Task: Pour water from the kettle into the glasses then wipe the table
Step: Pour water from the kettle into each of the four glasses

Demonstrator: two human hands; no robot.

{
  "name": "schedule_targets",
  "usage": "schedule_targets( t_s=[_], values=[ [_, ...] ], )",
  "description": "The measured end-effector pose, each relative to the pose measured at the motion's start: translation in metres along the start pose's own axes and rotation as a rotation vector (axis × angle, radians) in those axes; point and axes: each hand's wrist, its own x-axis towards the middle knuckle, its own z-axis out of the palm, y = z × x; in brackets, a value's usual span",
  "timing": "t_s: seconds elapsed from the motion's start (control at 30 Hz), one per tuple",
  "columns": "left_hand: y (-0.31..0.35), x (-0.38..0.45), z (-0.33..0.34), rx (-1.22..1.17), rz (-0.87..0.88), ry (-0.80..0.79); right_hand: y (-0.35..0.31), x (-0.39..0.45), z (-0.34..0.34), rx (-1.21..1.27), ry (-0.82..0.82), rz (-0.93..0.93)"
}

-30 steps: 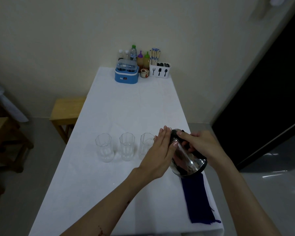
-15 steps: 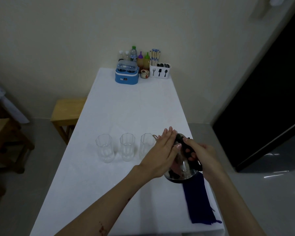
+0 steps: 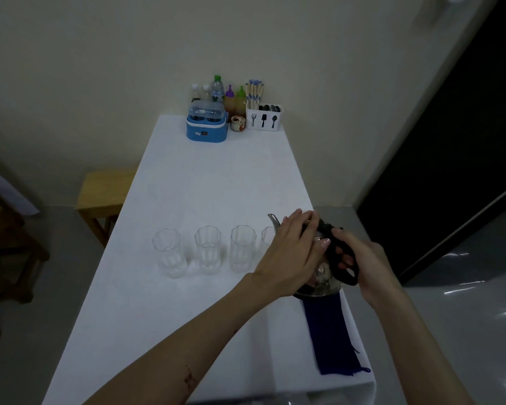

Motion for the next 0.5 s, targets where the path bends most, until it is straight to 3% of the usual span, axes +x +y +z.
schedule_targets(
  t_s=[0.23, 0.5],
  values=[
    [0.001, 0.005, 0.023, -0.112, -0.089, -0.116, -0.012, 0.011, -0.009, -0.266, 0.047, -0.046],
    [0.0, 0.003, 0.029, -0.254, -0.158, -0.129, -0.024, 0.019, -0.013, -0.448, -0.001, -0.09]
  ],
)
